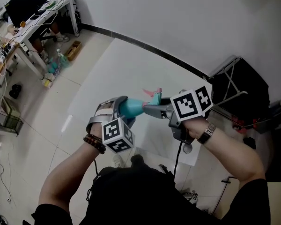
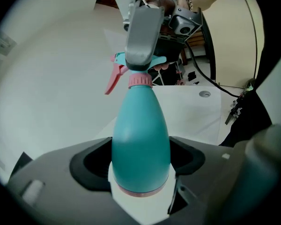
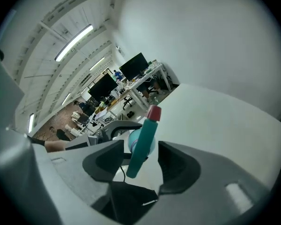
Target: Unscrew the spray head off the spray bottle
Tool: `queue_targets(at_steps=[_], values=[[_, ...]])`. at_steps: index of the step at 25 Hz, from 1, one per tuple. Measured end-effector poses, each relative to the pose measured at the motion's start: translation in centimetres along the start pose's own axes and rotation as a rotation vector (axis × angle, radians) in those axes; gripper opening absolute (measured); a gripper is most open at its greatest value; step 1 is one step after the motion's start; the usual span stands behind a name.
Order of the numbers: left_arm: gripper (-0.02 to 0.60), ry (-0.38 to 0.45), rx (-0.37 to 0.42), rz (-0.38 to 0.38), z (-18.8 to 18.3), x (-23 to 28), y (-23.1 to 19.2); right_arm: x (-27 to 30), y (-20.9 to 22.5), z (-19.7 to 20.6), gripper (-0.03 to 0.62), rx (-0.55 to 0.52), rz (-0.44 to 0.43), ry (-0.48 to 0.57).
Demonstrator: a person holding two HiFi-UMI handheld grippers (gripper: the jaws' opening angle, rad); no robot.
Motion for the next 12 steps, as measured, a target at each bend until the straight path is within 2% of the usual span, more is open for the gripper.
queue_targets(at_steps=[3,8,12], values=[[0.39,-0.007,0.012,-0.006,-0.32,0.19,0.31,0.11,0.22,0.38,0.164,-0.009,0.013,-0.018],[0.39,-0.021,0.031,-0.015,-0.72,0.32,0.42,0.19,0.64,0.73,0.135,-0.023,0.02,-0.041],[0.39,-0.024,0.03,-0.001,-0.65,0.65,0.61,0.38,0.7,0.95,0.121,-0.073,0.031,-0.059]])
Point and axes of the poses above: the fingertips, and each gripper's own axes: x forward along the fingers, y to its right, z out of its underside, the point moved 2 cm from there along -x, backward along the fingers, and after that the axes turned 5 degrees about z, right-handed, at the moved point
